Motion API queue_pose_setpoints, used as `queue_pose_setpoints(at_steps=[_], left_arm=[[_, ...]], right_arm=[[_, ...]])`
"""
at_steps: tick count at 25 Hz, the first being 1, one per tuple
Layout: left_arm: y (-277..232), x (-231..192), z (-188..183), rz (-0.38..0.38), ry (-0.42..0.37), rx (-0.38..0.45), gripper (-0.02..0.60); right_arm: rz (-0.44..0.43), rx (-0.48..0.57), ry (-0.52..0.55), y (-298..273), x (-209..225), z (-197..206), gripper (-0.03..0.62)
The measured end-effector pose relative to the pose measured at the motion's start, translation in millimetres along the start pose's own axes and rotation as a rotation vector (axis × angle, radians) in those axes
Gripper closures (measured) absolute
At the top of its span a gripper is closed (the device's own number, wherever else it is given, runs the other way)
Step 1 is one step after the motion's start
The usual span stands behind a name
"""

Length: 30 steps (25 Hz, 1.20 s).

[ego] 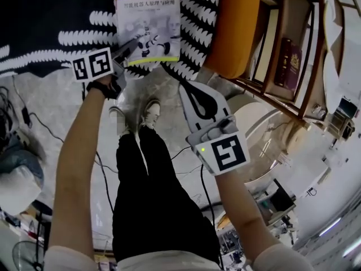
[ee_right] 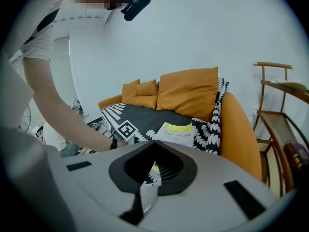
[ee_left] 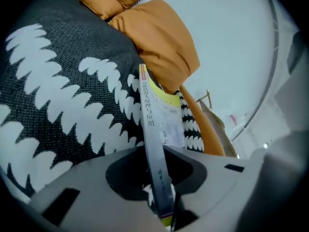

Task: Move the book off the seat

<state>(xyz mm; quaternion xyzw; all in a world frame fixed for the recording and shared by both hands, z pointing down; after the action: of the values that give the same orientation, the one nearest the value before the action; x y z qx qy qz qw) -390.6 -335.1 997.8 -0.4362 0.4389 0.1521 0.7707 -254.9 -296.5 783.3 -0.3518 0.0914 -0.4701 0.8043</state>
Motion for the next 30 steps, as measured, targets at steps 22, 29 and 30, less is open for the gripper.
queue_pose_setpoints(at_steps=[22, 29, 30], left_arm=[[160, 135, 2, 0.017, 0.001, 0.107, 0.502], [236, 168, -2, -0.039, -0.020, 0.148, 0.502], [247, 173, -1, -0.043, -0.030, 0.148, 0.502]], right_arm=[[0.070, 0.122, -0.008, 110, -29, -92, 0.572], [0.099, 0.148, 0.002, 150, -63, -128, 0.572], [0.099, 0.153, 0.004, 155, -70, -134, 0.572]])
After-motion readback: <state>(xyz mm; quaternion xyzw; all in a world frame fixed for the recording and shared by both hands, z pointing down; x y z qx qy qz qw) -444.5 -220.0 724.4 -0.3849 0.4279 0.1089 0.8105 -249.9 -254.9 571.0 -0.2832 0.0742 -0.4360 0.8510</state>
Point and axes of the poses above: the fingertips, and each gripper's own axes: y backward along the fingers, x to its right, z out of its underside, the point moved 1 cm from there along y, backward along the fingers, and after that the axes turned 6 degrees about -x, right-handed, at the moved point
